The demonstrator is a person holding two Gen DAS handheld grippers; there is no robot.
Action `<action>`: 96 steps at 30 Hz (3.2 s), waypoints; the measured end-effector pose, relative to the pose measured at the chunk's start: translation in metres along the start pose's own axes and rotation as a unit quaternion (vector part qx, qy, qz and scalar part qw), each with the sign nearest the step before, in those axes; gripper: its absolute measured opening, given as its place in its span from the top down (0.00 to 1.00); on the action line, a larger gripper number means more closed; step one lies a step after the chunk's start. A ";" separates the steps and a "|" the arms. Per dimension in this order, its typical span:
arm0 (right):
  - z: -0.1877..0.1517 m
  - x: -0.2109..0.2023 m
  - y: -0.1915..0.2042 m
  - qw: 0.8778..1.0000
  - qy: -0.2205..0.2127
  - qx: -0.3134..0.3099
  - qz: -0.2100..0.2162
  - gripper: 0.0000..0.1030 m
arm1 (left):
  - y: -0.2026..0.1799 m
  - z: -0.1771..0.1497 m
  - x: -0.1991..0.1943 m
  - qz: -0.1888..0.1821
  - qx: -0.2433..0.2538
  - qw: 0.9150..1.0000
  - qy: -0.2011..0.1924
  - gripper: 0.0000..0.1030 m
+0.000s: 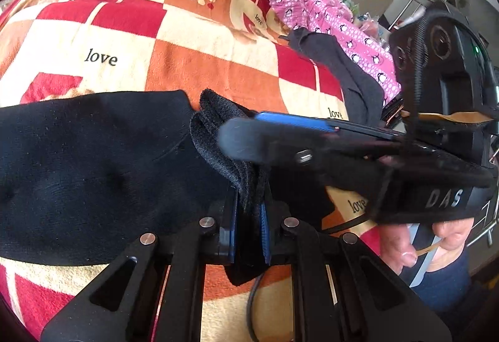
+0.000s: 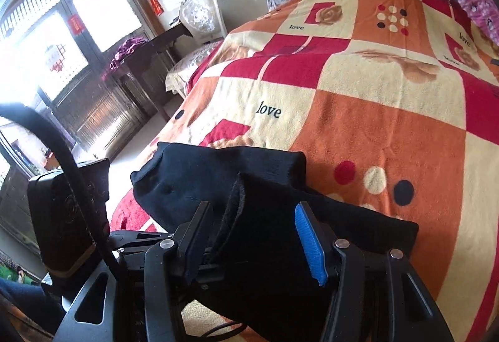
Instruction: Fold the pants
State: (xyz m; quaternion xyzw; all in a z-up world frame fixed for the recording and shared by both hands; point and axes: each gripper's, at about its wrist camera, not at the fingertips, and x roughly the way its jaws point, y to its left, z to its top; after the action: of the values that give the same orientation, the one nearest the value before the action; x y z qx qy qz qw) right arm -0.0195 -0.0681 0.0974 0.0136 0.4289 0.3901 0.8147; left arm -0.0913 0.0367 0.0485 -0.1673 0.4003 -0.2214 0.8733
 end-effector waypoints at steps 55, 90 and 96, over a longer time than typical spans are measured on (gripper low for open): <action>0.018 0.010 -0.027 0.996 -0.055 0.056 0.039 0.69 | 0.070 0.023 -0.010 0.040 -0.040 0.998 0.023 0.86; -0.033 0.006 0.026 0.995 -0.068 -0.024 -0.074 0.56 | 0.070 -0.002 -0.043 0.233 -0.018 0.972 -0.021 0.86; -0.031 0.019 0.045 0.997 -0.059 -0.030 -0.049 0.53 | 0.082 -0.009 -0.058 0.260 -0.023 0.965 -0.027 0.85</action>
State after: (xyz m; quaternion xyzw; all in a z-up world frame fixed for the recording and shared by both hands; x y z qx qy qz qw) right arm -0.0634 -0.0344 0.0812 -0.0085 0.3681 0.3609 0.8568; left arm -0.1117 0.1353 0.0407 -0.0834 0.4108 0.0271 0.9075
